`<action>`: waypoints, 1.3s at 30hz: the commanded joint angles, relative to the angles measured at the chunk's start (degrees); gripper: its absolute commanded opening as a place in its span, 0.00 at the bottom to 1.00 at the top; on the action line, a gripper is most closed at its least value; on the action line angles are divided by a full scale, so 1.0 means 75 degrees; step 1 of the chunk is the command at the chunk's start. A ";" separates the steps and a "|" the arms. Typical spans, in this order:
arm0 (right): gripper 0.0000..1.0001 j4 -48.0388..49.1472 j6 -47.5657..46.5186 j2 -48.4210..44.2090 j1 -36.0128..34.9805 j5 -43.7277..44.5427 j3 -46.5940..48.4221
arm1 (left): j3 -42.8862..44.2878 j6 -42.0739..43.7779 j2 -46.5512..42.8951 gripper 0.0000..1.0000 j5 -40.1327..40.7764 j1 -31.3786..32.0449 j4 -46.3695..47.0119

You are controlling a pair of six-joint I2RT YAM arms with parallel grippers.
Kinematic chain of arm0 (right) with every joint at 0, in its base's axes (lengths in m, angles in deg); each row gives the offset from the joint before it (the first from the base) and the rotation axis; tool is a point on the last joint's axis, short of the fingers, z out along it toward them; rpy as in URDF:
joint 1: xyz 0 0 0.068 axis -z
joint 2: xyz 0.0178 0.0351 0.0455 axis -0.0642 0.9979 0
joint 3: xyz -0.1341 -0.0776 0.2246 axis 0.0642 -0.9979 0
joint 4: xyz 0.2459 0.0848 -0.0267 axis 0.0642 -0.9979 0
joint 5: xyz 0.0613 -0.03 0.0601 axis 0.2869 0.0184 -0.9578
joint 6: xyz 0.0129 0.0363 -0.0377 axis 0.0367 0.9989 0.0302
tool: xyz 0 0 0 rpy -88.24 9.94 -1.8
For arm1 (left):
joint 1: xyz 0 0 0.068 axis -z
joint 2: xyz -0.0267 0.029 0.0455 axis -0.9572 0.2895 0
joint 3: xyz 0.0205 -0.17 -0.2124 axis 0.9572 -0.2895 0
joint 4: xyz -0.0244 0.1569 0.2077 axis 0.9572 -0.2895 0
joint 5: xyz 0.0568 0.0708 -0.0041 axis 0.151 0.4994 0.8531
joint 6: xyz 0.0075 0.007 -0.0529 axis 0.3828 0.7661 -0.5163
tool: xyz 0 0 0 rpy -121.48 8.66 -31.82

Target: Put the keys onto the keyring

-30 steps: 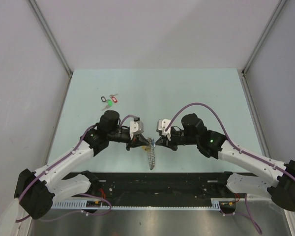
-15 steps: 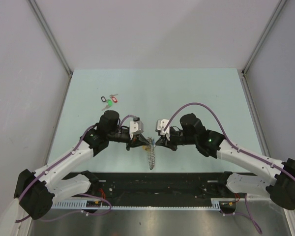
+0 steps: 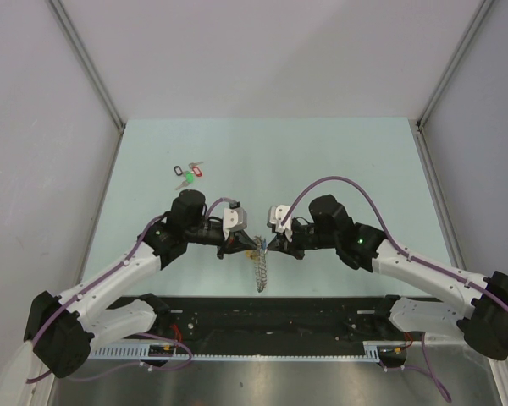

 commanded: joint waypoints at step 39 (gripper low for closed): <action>0.00 0.0924 0.0145 -0.0197 -0.0404 0.0380 0.0022 | 0.0117 -0.0148 -0.0151 0.00 -0.0321 0.0188 0.0507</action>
